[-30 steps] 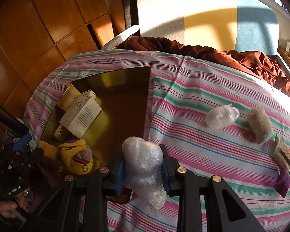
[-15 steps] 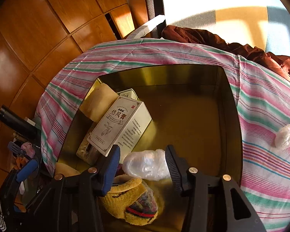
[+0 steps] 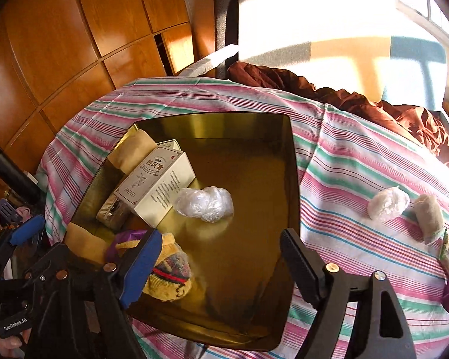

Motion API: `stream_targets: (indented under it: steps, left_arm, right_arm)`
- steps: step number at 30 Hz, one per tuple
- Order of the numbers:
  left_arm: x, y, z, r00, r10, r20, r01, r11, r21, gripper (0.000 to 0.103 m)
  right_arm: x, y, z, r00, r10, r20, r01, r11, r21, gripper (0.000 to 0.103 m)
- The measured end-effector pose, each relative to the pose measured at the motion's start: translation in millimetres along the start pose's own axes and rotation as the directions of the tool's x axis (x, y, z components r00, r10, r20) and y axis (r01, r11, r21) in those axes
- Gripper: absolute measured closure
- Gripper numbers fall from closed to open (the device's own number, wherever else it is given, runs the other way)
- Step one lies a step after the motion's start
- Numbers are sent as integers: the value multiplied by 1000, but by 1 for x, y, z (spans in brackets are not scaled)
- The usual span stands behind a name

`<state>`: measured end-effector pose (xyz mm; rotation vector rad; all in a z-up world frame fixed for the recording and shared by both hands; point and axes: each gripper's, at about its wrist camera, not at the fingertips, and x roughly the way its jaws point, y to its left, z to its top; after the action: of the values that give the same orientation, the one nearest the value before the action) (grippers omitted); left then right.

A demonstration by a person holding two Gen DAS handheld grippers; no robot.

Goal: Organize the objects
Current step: 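Carry the clear plastic bag into the gold tray and open the right tool, then move the left tool back to the pile and grasp another clear bag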

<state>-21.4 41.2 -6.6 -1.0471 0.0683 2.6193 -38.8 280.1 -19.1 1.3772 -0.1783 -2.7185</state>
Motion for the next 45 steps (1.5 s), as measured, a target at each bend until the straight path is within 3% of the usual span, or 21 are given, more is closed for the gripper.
stream_targets:
  steps: [6,15,23,27,29,31,35,45]
  left_arm:
    - [-3,-17,2,1000,-9,0,9,999,40,21]
    - [-5,-50,6,999,-37,2,37,993,116,18]
    - [-4,-80,10,998,-64,-3,63,981,182,17]
    - [-2,-96,12,997,-76,-7,76,973,217,17]
    - [0,-105,13,997,-82,-10,82,968,238,17]
    - [2,-115,15,996,-82,-14,83,963,257,15]
    - [8,-136,19,995,-101,-22,103,952,288,15]
    - [25,-195,40,974,-208,-86,225,920,321,9]
  right_arm:
    - [-21,-41,-12,998,-57,18,56,997,55,20]
    - [-39,-114,-31,984,-177,-18,178,974,138,19]
    - [-54,-187,-42,943,-325,-64,332,926,182,18]
    - [-63,-233,-53,919,-390,-65,392,876,281,18]
    - [-64,-257,-62,918,-387,-85,389,838,384,18]
    - [-69,-275,-67,932,-350,-96,352,802,484,18]
    - [-79,-288,-74,930,-356,-90,343,757,556,18]
    - [-82,-297,-81,932,-346,-106,338,729,595,18]
